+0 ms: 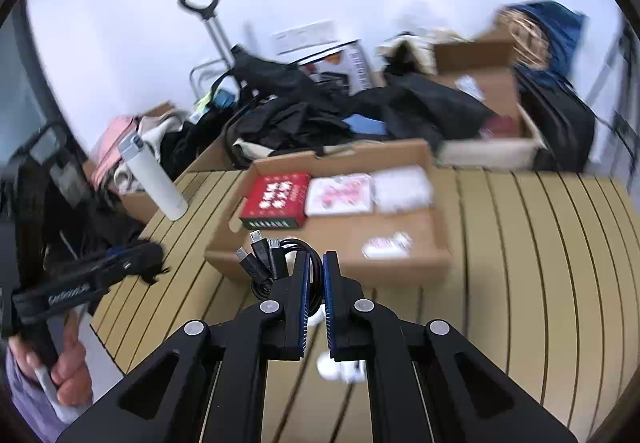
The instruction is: Organize objects
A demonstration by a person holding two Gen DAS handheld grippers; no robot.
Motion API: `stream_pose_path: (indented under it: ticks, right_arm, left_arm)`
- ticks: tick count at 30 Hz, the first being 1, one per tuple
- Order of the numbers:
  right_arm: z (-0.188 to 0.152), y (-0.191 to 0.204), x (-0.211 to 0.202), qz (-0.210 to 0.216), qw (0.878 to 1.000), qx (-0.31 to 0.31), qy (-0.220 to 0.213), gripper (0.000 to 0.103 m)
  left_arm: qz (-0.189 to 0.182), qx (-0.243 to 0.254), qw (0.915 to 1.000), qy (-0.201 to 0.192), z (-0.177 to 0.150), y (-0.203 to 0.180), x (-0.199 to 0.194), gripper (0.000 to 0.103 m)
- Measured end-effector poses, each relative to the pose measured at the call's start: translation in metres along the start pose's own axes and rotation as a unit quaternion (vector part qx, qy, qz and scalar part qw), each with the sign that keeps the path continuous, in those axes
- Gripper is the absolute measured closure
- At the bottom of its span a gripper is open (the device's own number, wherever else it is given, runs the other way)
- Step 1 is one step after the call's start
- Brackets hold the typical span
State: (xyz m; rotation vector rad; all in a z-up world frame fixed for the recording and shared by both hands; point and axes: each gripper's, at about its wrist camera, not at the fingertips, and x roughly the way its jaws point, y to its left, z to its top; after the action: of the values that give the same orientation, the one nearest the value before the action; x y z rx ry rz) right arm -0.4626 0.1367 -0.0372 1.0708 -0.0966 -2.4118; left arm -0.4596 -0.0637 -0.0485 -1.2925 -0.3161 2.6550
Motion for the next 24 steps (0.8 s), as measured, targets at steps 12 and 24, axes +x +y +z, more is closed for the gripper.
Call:
stream_pose_path:
  ticks: [12,24]
  right_arm:
    - [0.018,-0.003,0.216,-0.011,0.980,0.097,0.176,0.095]
    - [0.031,0.026,0.149,0.004,0.985,0.044,0.168,0.026]
  left_arm:
    - [0.030,0.007,0.9964,0.079,0.016,0.044,0.118,0.067]
    - [0.062,0.023,0.9968,0.046,0.011,0.043,0.022,0.028]
